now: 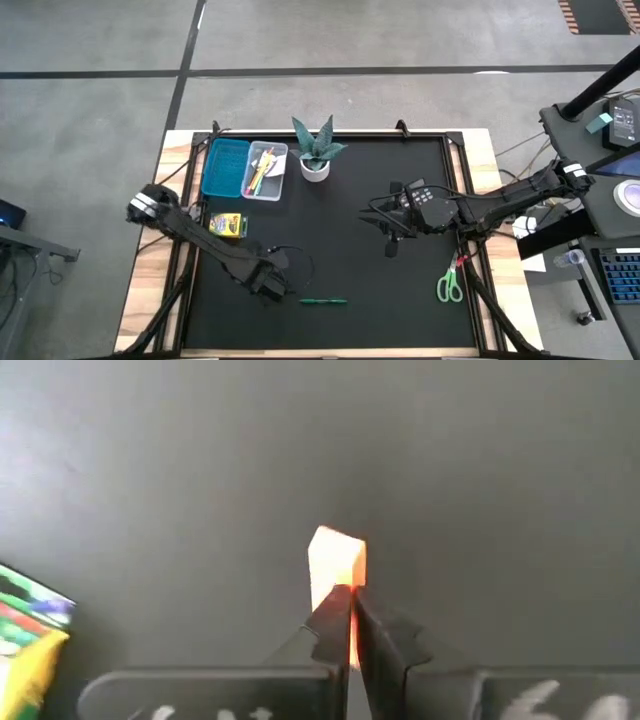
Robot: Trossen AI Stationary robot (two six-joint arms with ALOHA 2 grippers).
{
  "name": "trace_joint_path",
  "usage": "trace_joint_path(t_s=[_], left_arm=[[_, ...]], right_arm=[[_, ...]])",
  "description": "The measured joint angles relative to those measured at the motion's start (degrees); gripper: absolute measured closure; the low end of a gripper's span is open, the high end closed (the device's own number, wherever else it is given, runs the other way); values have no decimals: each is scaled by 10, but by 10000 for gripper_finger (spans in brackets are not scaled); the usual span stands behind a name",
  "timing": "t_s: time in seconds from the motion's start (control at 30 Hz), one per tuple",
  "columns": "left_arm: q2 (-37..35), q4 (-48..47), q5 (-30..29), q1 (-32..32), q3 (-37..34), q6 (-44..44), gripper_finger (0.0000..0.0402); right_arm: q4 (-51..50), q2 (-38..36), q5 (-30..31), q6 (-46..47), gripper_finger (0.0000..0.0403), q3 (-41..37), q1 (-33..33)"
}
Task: Pack school essentials
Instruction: Put the orange eraser into the blue supply box
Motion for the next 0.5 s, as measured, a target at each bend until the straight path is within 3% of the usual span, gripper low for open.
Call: trace_joint_path(t_s=[0.37,0.5], left_arm=[[-103,10,-105,0,-4,-14,401],[-103,84,-106,-9,-6,88,401]], right_arm=[[0,0,0,-1,342,0,0],[0,0,0,-1,342,0,0]])
